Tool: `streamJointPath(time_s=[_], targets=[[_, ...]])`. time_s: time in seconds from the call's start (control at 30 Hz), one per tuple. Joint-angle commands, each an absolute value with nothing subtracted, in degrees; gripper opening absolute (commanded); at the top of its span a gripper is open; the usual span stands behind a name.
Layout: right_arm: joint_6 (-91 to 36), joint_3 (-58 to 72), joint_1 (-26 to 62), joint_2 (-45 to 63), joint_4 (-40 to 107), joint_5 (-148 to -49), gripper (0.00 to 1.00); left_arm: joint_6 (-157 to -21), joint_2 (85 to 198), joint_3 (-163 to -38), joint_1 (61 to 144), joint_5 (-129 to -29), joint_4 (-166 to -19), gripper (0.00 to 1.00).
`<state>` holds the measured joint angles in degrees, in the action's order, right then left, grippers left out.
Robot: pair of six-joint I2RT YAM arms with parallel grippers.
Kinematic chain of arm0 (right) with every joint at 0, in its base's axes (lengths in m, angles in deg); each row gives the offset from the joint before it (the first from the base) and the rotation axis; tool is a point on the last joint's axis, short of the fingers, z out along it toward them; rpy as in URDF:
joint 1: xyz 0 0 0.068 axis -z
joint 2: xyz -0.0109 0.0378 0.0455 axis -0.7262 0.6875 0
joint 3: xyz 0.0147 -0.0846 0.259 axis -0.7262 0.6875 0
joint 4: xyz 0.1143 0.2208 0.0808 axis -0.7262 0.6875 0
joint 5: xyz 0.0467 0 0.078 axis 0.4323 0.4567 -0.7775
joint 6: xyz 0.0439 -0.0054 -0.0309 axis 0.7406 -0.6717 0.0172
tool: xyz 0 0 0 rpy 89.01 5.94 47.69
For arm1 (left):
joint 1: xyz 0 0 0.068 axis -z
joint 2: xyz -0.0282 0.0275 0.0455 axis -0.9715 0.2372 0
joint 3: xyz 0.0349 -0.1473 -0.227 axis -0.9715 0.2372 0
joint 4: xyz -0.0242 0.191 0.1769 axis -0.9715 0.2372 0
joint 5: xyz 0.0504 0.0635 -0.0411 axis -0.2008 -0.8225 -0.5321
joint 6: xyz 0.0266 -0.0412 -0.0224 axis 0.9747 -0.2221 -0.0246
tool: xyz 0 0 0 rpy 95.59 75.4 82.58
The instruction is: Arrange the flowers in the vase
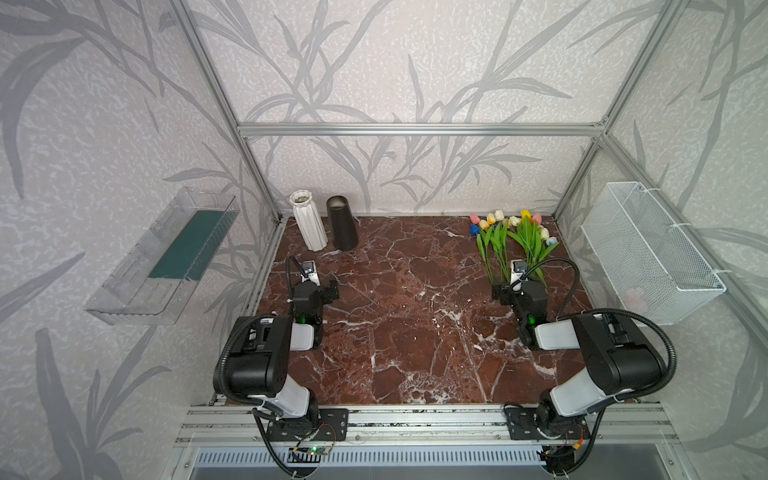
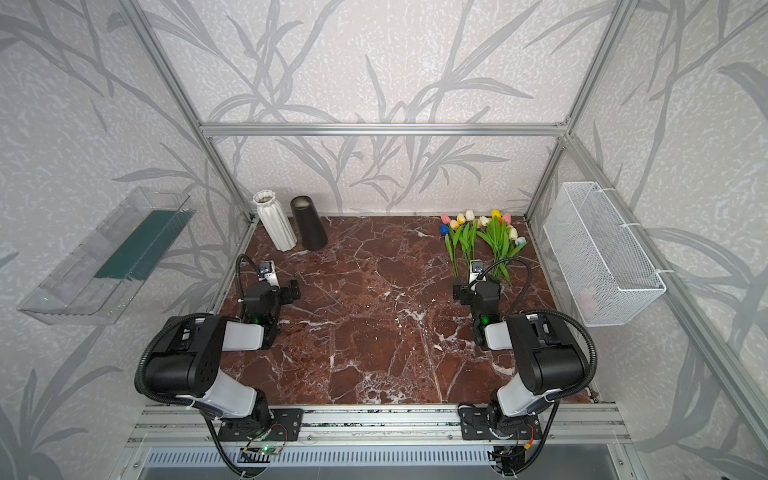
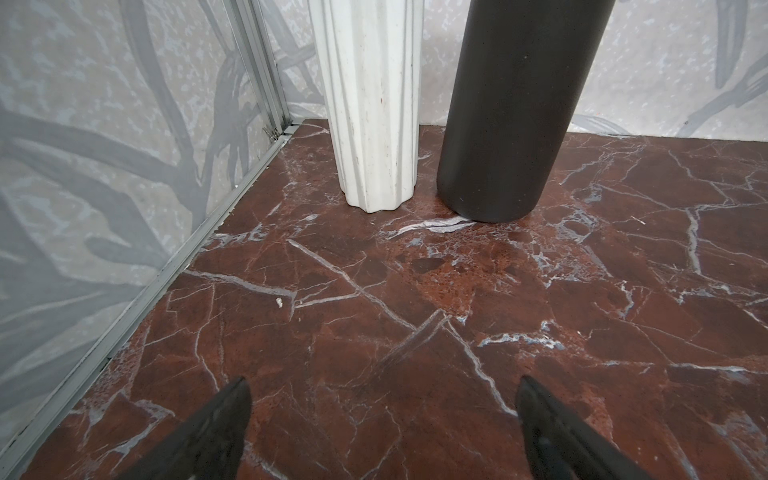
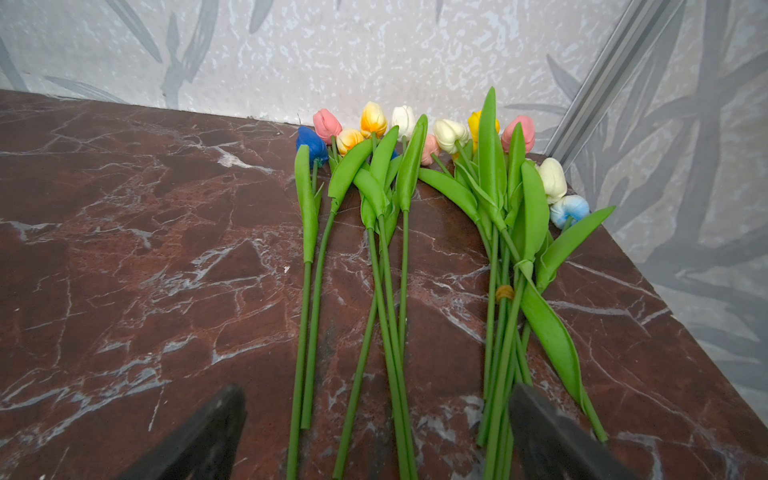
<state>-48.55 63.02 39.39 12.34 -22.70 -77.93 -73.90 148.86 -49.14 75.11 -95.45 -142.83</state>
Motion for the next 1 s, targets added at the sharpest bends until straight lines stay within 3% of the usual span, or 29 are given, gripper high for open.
streamJointPath(time_s=[0.0,0.37,0.43,0.5,0.57,0.63,0.67,0.77,0.97], targets=[[-48.34,63.25,39.19,12.32,-24.47,-77.09,0.99,-73.61,149.11,-49.89,75.40,-94.95,-143.33,0.99],[-48.50,63.23,38.90,12.43,-24.59,-76.83,0.99,-74.18,149.02,-50.09,75.05,-95.21,-142.87,0.99],[-48.04,64.36,38.42,10.92,-25.67,-73.11,0.99,-73.68,146.61,-49.91,76.48,-99.98,-141.61,0.99],[-49.18,66.42,37.63,4.89,-24.55,-73.04,0.99,-71.69,136.79,-52.45,80.95,-108.69,-130.07,0.99],[-48.32,65.68,37.25,-6.35,-14.52,-75.21,0.99,-72.74,124.68,-60.28,82.64,-102.43,-107.45,0.99],[-31.16,61.88,39.52,-15.37,0.52,-72.61,0.99,-74.90,118.49,-64.50,83.18,-96.18,-100.26,0.99],[-23.97,59.49,41.70,-18.06,6.46,-76.75,0.99,-75.83,117.08,-64.88,83.29,-94.84,-102.26,0.99],[-28.16,52.01,41.73,-17.53,10.17,-94.14,0.90,-75.37,118.97,-67.76,83.26,-88.41,-105.17,0.97],[-35.28,38.92,34.23,-8.48,19.32,-93.79,0.92,-75.45,135.00,-76.97,83.31,-83.74,-109.95,0.99]])
